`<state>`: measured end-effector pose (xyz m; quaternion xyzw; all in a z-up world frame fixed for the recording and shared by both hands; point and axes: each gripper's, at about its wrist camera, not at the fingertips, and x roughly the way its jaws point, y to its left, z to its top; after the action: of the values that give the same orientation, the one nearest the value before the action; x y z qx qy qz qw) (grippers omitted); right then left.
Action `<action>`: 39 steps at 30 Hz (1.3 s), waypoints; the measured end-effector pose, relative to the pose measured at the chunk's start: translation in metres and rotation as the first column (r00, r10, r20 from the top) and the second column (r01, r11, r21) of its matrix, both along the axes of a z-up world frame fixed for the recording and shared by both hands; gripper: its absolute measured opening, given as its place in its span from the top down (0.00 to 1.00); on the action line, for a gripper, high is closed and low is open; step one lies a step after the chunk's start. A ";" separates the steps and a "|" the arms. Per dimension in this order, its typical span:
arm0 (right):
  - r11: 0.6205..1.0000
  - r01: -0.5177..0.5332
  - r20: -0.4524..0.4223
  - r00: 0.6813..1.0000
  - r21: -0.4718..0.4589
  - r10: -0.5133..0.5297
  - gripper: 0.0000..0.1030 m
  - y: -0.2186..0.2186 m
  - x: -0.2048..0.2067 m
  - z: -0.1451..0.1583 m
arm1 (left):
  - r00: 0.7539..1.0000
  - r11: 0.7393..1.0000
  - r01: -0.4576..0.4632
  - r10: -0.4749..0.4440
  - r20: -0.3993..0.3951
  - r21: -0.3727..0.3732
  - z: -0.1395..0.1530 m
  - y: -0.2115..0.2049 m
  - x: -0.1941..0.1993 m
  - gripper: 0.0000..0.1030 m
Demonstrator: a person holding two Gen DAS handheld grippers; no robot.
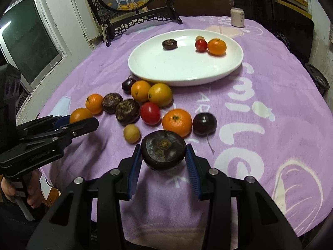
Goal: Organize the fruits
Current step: 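Grasp a dark purple fruit with the right tool while the left tool grasps an orange fruit, then lower both held fruits onto the white plate and open both tools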
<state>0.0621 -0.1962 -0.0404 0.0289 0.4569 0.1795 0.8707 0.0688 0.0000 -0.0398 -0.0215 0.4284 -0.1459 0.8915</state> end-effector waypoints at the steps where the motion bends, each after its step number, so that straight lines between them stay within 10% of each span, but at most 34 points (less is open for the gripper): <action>1: 1.000 0.000 0.005 1.000 0.001 0.000 0.59 0.000 0.002 0.002 | 1.000 1.000 0.011 -0.011 0.004 -0.006 0.003 -0.001 0.002 0.66; 12: 1.000 0.008 0.058 0.998 -0.024 -0.006 0.59 -0.006 0.082 0.029 | 1.000 1.000 0.012 -0.012 -0.019 0.024 0.033 -0.012 0.118 0.66; 22: 0.994 -0.069 -0.037 0.997 -0.089 0.066 0.59 0.023 0.210 0.003 | 0.986 0.996 -0.056 0.066 -0.152 0.067 0.004 -0.034 0.253 0.65; 29: 0.994 -0.053 -0.040 0.998 -0.100 0.049 0.54 0.023 0.229 -0.007 | 0.986 0.996 -0.046 0.059 -0.158 0.080 -0.003 -0.038 0.268 0.61; 39: 0.993 0.011 0.125 0.992 -0.120 0.004 0.34 0.000 0.134 0.047 | 0.995 0.997 -0.076 0.074 0.060 0.029 0.061 -0.005 0.152 0.15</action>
<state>0.1956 -0.1965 0.0063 -0.0342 0.4112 0.1517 0.8982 0.2211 -0.0053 0.0217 -0.0191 0.4029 -0.1061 0.9089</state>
